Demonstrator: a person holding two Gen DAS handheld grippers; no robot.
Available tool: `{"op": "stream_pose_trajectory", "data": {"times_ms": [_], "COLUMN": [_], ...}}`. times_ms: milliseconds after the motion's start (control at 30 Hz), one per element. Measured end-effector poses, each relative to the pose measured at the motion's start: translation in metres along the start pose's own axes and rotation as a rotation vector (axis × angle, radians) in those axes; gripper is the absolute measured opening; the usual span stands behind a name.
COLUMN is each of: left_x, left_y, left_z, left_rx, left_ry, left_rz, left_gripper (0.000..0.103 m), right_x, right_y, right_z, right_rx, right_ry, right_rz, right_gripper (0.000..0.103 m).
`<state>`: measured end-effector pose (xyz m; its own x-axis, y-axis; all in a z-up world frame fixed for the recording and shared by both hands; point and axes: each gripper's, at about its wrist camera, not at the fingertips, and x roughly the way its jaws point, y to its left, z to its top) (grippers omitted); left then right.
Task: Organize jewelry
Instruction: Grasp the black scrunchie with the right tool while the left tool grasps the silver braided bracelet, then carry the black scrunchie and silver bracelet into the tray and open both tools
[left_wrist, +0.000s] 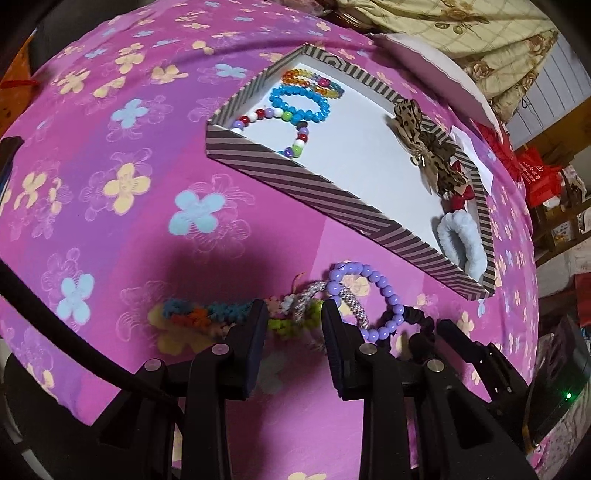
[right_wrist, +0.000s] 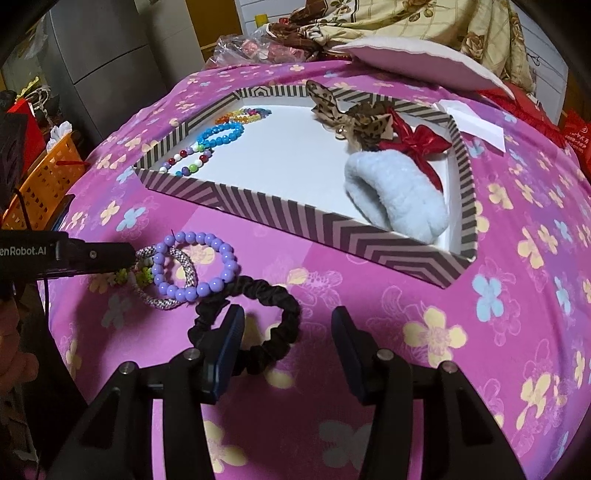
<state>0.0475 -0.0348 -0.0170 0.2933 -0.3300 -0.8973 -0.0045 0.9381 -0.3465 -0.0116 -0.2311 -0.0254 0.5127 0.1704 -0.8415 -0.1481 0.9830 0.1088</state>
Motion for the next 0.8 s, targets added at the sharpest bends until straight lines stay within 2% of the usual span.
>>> {"op": "stream_pose_trajectory", "data": {"times_ms": [67, 133, 167, 233, 400, 800], "left_x": [0.004, 0.006, 0.007, 0.008, -0.006, -0.070], "left_y": [-0.002, -0.002, -0.002, -0.003, -0.004, -0.001], "left_z": [0.002, 0.004, 0.005, 0.006, 0.006, 0.005], "left_rx": [0.005, 0.003, 0.005, 0.006, 0.024, 0.048], "left_ry": [0.003, -0.002, 0.003, 0.003, -0.029, -0.128], "left_rz": [0.006, 0.002, -0.007, -0.012, -0.018, -0.066], "left_gripper": [0.041, 0.031, 0.027, 0.023, 0.022, 0.021], "right_x": [0.002, 0.003, 0.003, 0.004, -0.007, -0.058], "right_y": [0.002, 0.003, 0.003, 0.002, -0.002, -0.005], "right_z": [0.001, 0.003, 0.003, 0.004, 0.000, 0.008], "right_rx": [-0.015, -0.024, -0.029, -0.039, -0.038, -0.048], "right_ry": [0.001, -0.001, -0.003, -0.004, -0.035, -0.115], "right_rz": [-0.007, -0.010, -0.009, -0.003, 0.011, 0.026], "right_gripper": [0.046, 0.031, 0.027, 0.013, 0.008, 0.008]}}
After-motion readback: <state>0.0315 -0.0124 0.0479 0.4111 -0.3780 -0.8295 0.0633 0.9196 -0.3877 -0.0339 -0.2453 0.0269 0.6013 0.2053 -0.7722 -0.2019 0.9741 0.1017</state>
